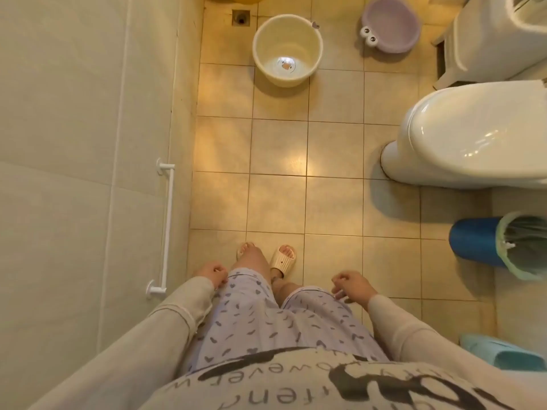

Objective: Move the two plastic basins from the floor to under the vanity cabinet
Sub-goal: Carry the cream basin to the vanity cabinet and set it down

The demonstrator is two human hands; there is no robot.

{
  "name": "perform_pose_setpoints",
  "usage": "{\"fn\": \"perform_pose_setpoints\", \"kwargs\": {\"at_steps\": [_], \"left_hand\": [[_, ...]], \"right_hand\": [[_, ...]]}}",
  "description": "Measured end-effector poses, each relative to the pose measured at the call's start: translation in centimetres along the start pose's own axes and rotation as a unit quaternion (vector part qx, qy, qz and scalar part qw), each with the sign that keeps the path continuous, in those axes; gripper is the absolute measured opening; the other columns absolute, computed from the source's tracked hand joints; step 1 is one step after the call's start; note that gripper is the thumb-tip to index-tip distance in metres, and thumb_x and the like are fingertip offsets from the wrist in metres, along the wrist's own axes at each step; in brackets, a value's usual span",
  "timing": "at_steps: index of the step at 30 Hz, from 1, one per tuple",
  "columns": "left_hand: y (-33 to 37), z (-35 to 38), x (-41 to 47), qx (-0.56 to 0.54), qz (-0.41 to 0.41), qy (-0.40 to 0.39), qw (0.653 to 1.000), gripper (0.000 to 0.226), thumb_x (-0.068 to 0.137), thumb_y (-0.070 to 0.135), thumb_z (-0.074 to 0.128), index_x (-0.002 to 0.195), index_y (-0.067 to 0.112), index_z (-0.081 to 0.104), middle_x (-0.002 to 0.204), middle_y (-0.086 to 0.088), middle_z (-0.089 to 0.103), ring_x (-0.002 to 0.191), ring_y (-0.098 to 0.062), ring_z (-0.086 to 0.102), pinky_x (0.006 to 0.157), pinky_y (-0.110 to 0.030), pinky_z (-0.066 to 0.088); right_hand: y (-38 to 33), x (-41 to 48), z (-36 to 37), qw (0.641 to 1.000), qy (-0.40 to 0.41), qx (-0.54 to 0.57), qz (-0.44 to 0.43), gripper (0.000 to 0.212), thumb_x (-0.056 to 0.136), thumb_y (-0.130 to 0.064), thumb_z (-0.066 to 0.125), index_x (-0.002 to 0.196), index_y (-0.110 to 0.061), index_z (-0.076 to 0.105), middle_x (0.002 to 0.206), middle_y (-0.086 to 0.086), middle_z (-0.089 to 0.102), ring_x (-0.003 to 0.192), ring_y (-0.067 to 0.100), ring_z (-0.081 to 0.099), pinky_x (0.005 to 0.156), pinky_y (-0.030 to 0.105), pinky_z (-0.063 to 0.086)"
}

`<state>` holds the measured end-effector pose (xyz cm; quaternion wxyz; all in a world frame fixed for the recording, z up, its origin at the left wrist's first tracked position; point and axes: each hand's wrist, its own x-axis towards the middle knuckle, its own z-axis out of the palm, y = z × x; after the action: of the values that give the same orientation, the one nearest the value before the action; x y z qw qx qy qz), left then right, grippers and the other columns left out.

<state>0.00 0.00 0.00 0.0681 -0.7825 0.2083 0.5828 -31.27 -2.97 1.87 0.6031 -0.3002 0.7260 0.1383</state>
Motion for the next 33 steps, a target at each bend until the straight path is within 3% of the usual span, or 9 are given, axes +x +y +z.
{"fn": "perform_pose_setpoints", "kwargs": {"at_steps": [4,10,14,19,26,29,33], "left_hand": [[0.0,-1.6,0.6,-0.021,-0.032,0.018,0.999,0.028,0.089,0.007,0.047,0.062,0.015,0.050,0.067,-0.007,0.056,0.060,-0.020,0.052,0.053,-0.022,0.034],[1.7,-4.8,2.9,-0.023,-0.069,0.002,0.997,0.024,0.091,0.007,0.045,0.067,0.010,0.050,0.067,-0.008,0.054,0.052,-0.019,0.044,0.056,-0.024,0.034],[5.4,-7.9,4.7,-0.019,-0.074,0.003,0.997,0.020,0.091,0.009,0.046,0.072,0.007,0.050,0.065,-0.007,0.053,0.054,-0.018,0.045,0.056,-0.023,0.036],[13.6,-13.4,6.9,-0.037,-0.065,-0.001,0.997,0.023,0.093,0.004,0.042,0.070,0.006,0.046,0.059,-0.009,0.048,0.041,-0.017,0.045,0.043,-0.021,0.031],[29.8,-20.3,8.8,-0.062,0.022,-0.023,0.998,0.012,0.090,0.012,0.049,0.079,0.010,0.054,0.070,-0.006,0.056,0.056,-0.017,0.049,0.052,-0.022,0.036],[36.1,-22.2,9.0,-0.051,0.090,0.000,0.995,0.013,0.088,0.014,0.050,0.077,0.013,0.056,0.070,-0.002,0.058,0.059,-0.015,0.053,0.056,-0.023,0.040],[41.1,-23.3,10.3,-0.054,0.100,0.022,0.993,0.020,0.088,0.013,0.048,0.070,0.016,0.055,0.068,-0.001,0.058,0.056,-0.015,0.051,0.055,-0.022,0.037]], "right_hand": [[-6.3,1.3,-3.0,0.996,0.028,0.016,-0.083,0.021,0.094,-0.013,0.045,0.105,-0.007,0.061,0.090,0.012,0.066,0.074,0.021,0.059,0.061,0.026,0.045],[-14.2,2.7,-6.5,0.986,0.044,0.064,-0.148,0.021,0.091,-0.010,0.044,0.106,-0.009,0.060,0.088,0.009,0.065,0.075,0.019,0.060,0.067,0.028,0.047],[-17.3,4.5,-7.6,0.987,0.053,0.088,-0.124,0.022,0.091,-0.008,0.044,0.106,-0.008,0.060,0.087,0.010,0.065,0.070,0.018,0.060,0.065,0.028,0.045],[-20.5,6.7,-8.7,0.992,0.055,0.098,-0.059,0.018,0.090,-0.009,0.045,0.100,-0.010,0.060,0.083,0.009,0.066,0.067,0.019,0.060,0.061,0.027,0.045],[-22.3,8.4,-11.3,0.991,0.063,0.111,0.030,0.013,0.091,-0.009,0.048,0.097,-0.005,0.059,0.076,0.010,0.063,0.067,0.024,0.058,0.063,0.029,0.045],[-23.8,8.7,-13.2,0.989,0.061,0.128,0.037,0.013,0.091,-0.009,0.048,0.098,-0.004,0.058,0.075,0.010,0.062,0.067,0.024,0.058,0.065,0.030,0.043],[-27.4,9.9,-16.4,0.987,0.067,0.145,0.027,0.011,0.093,-0.012,0.049,0.096,-0.004,0.056,0.076,0.010,0.062,0.064,0.022,0.056,0.062,0.028,0.041]]}}
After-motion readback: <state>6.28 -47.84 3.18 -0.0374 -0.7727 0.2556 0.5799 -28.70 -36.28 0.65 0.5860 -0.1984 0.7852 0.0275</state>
